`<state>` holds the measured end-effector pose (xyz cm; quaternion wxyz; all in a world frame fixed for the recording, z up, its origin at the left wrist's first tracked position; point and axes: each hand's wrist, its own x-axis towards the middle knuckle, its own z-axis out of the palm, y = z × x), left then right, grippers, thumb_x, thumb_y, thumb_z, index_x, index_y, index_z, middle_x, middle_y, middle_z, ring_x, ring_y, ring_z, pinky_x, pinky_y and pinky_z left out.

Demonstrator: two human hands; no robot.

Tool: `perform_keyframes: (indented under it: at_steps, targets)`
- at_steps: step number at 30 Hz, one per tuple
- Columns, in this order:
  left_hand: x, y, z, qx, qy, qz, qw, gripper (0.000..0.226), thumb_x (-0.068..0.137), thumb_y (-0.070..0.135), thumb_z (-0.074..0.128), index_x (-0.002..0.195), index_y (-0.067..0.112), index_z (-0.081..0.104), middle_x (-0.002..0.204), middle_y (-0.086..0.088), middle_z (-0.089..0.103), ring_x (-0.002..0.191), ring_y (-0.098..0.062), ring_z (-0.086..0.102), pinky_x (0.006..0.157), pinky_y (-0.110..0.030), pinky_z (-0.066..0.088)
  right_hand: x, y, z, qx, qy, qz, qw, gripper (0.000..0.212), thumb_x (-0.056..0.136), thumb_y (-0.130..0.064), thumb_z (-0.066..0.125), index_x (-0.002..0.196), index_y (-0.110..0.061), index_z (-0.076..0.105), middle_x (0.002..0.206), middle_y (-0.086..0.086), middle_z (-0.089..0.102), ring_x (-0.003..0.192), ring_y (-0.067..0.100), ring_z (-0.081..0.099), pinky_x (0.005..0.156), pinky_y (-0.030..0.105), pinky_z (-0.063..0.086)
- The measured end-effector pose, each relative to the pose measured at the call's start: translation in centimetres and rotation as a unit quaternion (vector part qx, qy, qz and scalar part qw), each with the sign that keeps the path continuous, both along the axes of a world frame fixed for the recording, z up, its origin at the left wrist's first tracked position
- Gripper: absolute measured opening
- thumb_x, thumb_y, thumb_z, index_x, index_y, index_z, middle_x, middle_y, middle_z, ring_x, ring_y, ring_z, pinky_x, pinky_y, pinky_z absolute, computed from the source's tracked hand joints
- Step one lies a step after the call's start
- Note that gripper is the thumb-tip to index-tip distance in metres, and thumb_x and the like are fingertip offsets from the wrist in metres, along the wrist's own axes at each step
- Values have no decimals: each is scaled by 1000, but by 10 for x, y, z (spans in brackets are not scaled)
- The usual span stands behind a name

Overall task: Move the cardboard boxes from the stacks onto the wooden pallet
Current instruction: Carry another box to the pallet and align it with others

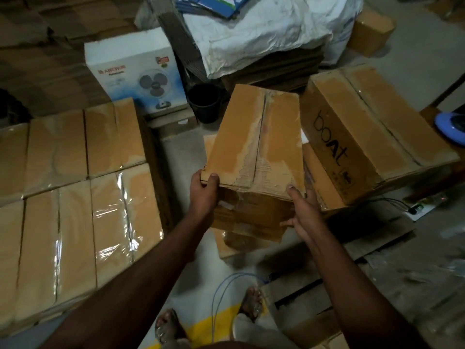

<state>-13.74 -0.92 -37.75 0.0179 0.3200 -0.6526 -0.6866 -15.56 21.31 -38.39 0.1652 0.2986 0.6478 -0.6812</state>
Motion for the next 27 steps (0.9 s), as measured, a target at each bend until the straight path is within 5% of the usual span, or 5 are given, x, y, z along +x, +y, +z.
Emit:
perform_keyframes:
  at_steps: [8,13,18,22,27]
  targets:
    - [96,-151,23,16,32,79,996,39,105,27,48,142,20,39,115,-1,61,93,-14,65,66,-30,54,60,-159,25,13,91,89,992,30,97,-35,60,121,-32,42,109,-22,50,98,5,54,78,50,54]
    - [161,-255,20,44,24,150,987,37,104,23,49,140,21,38,112,-1,58,93,-18,61,79,-41,55,90,-269,11,-14,98,165,981,28,97,-29,61,120,-23,47,104,-14,61,91,7,62,63,33,52]
    - [212,-333,-11,58,-13,188,980,38,104,17,50,139,19,38,110,3,55,95,-15,58,93,-49,52,119,-352,-41,-33,84,198,976,22,93,-30,67,111,-28,54,112,2,67,97,19,68,76,49,60]
    - [239,-367,-53,90,-45,209,973,39,104,10,46,142,15,38,118,1,55,96,-13,57,96,-51,50,134,-378,-90,-33,17,259,965,30,92,-39,64,117,-29,50,114,-2,67,106,23,66,86,66,52]
    - [260,-381,-109,110,-102,228,962,42,103,0,40,142,15,41,133,-5,52,93,-14,56,79,-32,51,137,-391,-128,6,-31,311,950,15,97,-31,60,109,-32,50,114,0,67,110,30,64,92,68,48]
